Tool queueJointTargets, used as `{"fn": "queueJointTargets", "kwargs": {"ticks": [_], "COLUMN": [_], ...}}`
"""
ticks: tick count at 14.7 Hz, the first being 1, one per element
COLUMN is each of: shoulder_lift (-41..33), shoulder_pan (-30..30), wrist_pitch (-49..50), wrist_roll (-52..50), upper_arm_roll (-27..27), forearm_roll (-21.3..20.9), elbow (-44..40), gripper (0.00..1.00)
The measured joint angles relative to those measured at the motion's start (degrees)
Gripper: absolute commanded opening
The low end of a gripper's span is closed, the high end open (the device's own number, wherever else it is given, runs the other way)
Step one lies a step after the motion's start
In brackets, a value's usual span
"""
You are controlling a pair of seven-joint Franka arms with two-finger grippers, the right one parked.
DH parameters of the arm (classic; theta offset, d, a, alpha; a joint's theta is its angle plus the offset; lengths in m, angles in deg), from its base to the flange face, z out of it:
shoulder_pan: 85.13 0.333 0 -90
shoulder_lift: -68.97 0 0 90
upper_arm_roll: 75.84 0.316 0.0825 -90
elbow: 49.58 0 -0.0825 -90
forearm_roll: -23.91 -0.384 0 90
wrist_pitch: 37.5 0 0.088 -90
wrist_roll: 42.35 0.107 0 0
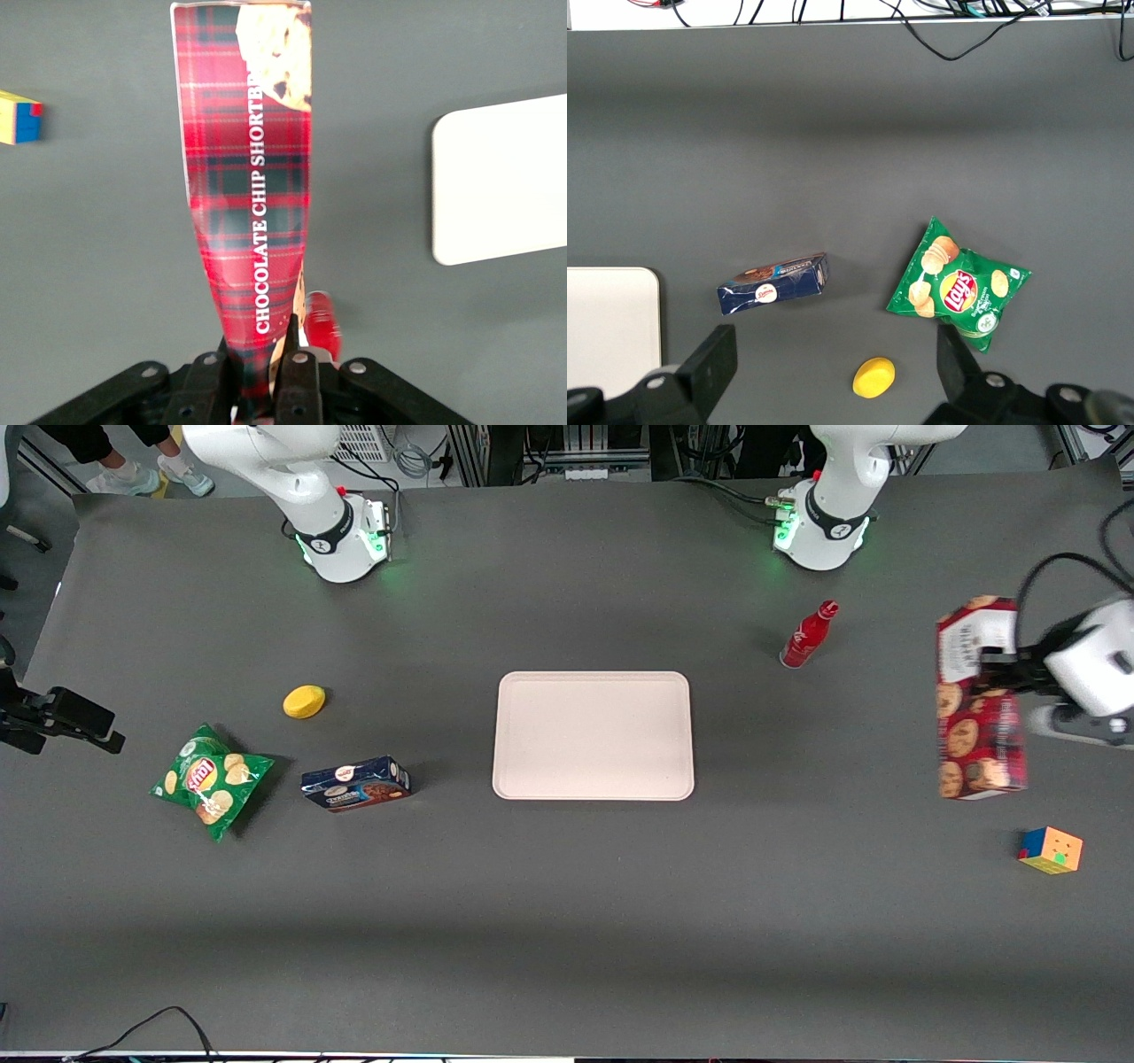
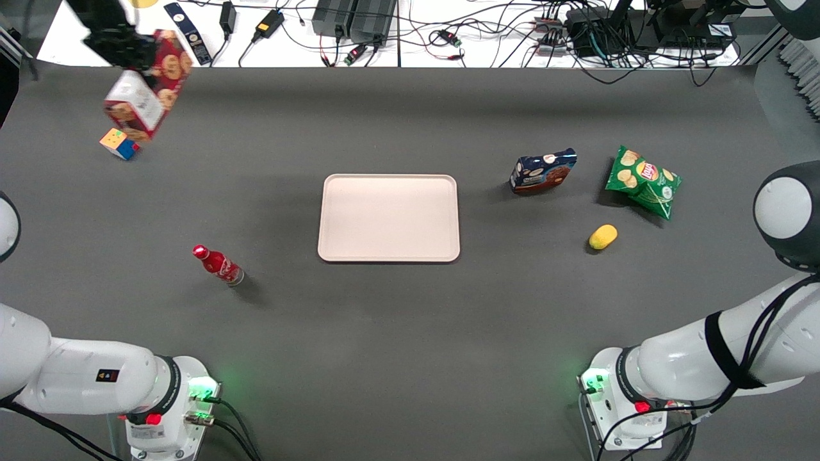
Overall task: Place red cookie box on tray
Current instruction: 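Carry the held cookie box over to the pink tray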
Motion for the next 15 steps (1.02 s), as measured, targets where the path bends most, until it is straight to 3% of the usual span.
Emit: {"fn": "queueJointTargets", "kwargs": {"ticks": [9, 15], "shoulder_lift": [1.2, 4.7], "shoulder_pan": [-6.1, -7.6], "wrist_pitch": [-2.6, -12.8], "wrist_roll": [-22.6, -37.0], "upper_arm_roll": [-12.9, -19.9], "forearm_roll": [0.0, -0.1], "elbow": [-0.1, 4.2], "gripper": [0.11, 0.11]}}
